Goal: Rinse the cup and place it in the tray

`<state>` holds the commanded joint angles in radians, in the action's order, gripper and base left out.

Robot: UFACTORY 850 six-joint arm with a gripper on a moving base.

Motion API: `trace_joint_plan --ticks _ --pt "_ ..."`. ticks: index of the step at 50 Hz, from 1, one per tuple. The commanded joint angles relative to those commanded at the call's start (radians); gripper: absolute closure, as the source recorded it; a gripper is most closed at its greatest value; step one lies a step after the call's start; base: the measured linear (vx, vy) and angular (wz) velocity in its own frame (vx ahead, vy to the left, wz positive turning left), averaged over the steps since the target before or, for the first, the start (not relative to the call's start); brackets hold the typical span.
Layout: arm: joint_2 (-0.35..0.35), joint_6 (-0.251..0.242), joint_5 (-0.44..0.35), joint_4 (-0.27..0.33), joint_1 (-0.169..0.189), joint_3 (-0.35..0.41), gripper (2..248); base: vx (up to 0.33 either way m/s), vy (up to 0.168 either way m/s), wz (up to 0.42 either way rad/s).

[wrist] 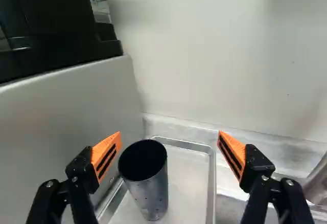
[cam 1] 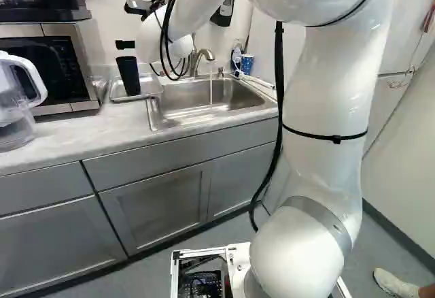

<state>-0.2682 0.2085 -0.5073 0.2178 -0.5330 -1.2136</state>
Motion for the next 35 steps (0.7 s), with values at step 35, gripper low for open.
trace_joint_plan --ticks 35 --pt "0.094 0.000 0.037 0.050 0.082 0.032 3 0.000 0.000 0.000"
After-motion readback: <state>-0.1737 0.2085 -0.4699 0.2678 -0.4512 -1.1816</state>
